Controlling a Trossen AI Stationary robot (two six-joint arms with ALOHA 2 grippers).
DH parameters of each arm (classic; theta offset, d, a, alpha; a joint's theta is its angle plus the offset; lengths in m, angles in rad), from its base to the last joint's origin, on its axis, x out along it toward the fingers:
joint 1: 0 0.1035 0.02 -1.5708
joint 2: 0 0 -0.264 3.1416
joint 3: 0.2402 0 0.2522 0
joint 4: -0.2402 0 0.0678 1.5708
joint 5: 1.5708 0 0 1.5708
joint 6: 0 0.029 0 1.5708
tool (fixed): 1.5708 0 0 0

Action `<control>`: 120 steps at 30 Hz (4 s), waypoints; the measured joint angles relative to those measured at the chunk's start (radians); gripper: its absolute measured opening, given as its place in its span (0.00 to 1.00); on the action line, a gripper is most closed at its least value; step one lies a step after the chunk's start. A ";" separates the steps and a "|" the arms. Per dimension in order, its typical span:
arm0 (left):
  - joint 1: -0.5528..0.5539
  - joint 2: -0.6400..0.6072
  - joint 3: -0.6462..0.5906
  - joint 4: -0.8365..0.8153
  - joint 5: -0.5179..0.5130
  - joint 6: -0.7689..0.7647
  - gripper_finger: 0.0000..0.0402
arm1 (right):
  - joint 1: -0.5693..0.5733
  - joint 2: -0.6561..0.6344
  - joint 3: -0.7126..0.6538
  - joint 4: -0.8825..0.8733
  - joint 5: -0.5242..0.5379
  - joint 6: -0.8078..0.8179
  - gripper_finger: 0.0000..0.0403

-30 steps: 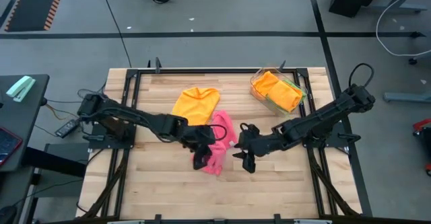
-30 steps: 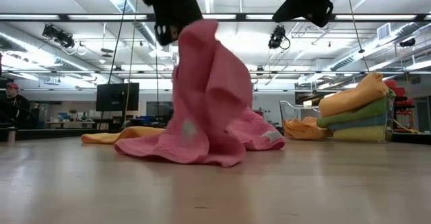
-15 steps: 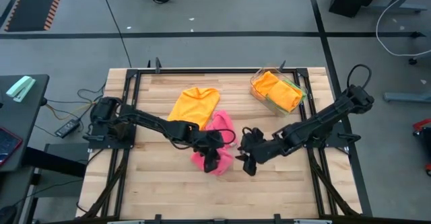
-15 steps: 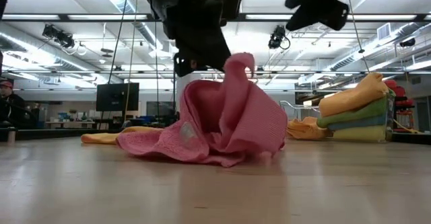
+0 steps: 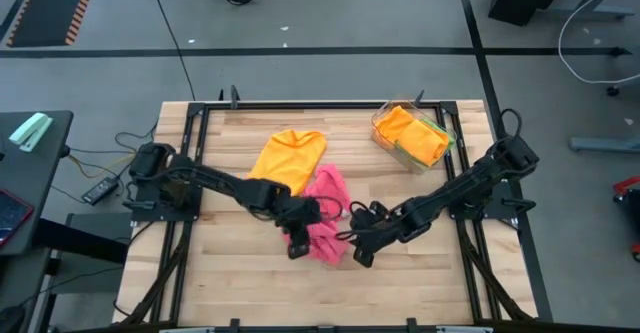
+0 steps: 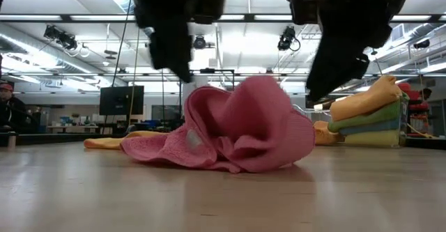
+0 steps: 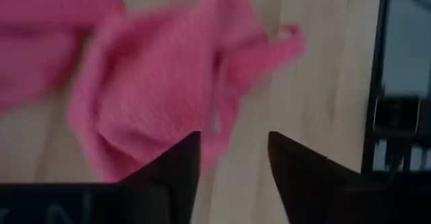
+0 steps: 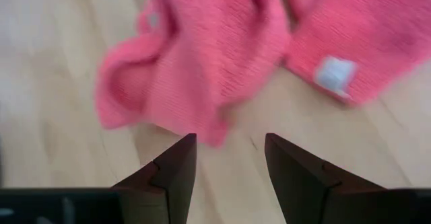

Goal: Fold microfiber towels
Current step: Fold the left pink towel

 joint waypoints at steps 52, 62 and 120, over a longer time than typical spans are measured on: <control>0.090 -0.073 -0.014 -0.008 0.263 0.047 0.02 | 0.077 -0.165 0.020 0.152 0.091 -0.081 0.37; 0.147 -0.079 0.043 0.006 0.321 -0.092 0.02 | 0.003 -0.161 0.070 0.228 0.085 -0.204 0.48; 0.175 -0.037 0.064 0.194 0.200 -0.109 0.04 | -0.011 -0.086 0.262 -0.183 -0.192 -0.389 0.10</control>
